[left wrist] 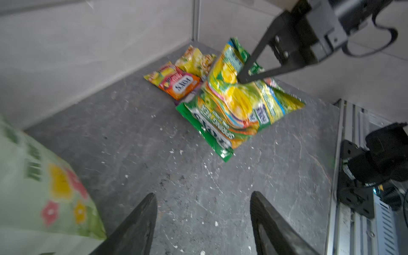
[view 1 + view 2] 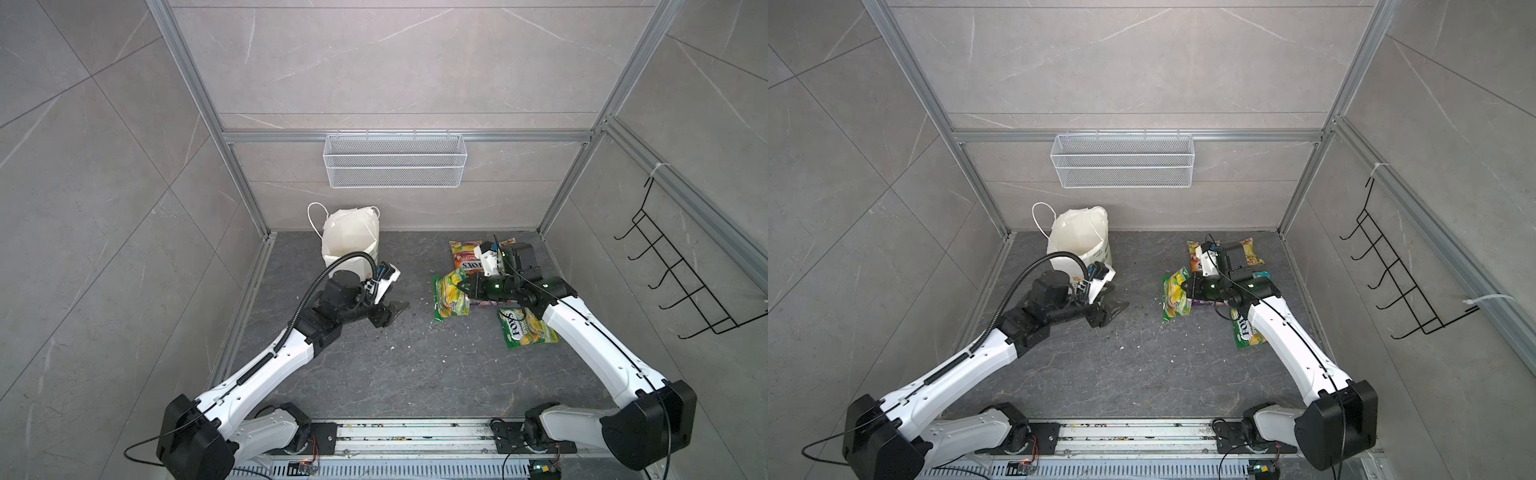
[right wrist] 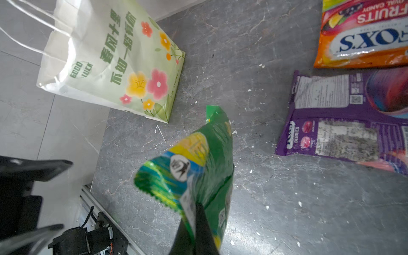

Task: Take the snacks out of the paper bag
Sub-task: Place the snack at the middle-right of the table.

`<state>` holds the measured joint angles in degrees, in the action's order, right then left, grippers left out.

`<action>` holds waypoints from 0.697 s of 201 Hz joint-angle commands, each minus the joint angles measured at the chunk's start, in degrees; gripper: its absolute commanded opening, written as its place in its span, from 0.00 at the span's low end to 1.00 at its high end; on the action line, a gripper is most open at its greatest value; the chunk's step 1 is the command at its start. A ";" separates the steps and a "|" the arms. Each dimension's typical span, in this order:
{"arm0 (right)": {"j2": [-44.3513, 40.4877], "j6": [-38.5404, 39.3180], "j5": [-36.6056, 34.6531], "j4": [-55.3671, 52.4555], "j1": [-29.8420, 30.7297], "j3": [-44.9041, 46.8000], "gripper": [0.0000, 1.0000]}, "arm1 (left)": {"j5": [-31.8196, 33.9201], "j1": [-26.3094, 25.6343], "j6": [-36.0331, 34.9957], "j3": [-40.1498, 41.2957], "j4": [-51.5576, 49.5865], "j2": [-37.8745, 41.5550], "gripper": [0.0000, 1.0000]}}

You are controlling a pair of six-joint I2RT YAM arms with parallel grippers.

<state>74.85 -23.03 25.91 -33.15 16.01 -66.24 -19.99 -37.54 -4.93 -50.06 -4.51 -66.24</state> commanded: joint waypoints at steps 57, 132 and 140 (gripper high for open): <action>7.30 6.38 6.43 -5.38 -6.07 4.82 0.00 | -2.39 -1.92 -0.55 6.87 15.52 -6.24 0.70; 12.49 8.60 -7.18 -6.22 -6.76 7.09 0.00 | 2.23 -1.92 1.74 11.01 21.65 -9.52 0.70; 12.75 8.77 -9.87 -7.21 -6.78 6.86 0.00 | 2.70 -1.92 1.73 10.95 21.40 -9.66 0.70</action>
<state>86.19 -16.21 24.12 -37.95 9.30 -59.35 -19.11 -39.40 -3.51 -38.65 13.08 -75.75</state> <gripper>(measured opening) 0.046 0.703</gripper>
